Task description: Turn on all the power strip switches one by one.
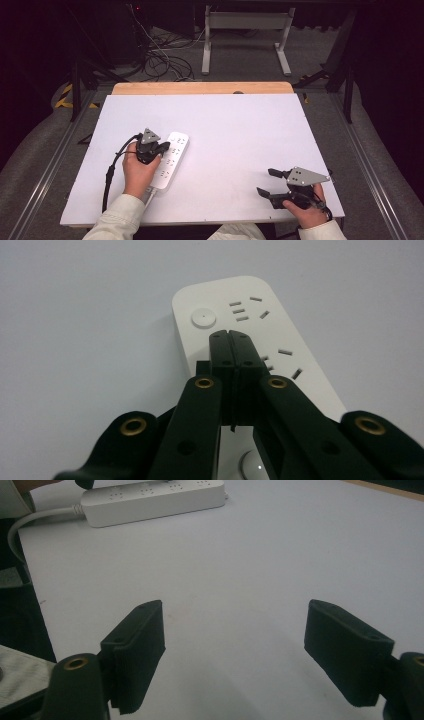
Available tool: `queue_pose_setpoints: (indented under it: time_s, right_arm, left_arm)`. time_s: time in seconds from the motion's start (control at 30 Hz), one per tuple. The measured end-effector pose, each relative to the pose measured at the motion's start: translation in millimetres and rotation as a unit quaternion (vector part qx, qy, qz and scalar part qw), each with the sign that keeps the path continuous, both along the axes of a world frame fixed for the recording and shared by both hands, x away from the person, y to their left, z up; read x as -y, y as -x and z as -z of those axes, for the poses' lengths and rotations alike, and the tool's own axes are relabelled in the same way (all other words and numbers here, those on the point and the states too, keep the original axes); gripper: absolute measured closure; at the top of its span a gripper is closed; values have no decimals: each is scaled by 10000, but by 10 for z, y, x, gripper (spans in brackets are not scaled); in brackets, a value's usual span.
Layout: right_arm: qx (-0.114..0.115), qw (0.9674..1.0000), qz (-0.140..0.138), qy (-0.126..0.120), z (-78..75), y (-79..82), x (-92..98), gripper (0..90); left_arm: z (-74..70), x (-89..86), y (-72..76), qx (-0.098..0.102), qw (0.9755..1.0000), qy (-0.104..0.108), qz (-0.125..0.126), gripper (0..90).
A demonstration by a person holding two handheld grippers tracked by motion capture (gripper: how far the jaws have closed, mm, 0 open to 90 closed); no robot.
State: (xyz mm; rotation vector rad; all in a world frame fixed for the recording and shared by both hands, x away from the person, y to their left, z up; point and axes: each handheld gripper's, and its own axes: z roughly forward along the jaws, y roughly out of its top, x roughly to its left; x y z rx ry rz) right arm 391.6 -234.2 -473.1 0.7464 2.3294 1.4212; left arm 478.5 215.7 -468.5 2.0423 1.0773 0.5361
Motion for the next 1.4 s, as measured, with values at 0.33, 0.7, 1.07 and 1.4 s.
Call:
queue_pose_setpoints:
  time_s: [0.33,0.7,1.07,1.4]
  right_arm:
    - [2,10000,-17,20,3,2,-6,244]
    - [-4,10000,-25,14,5,6,-16,244]
    - [1,10000,-21,20,3,9,-13,244]
    - [-30,10000,-2,22,14,-12,-5,244]
  left_arm:
    - [13,10,1,-47,10000,16,-49,900]
    - [22,10,-4,-90,9999,22,-59,900]
    - [17,31,15,54,10000,80,-22,900]
    - [-263,56,45,312,9989,350,90,900]
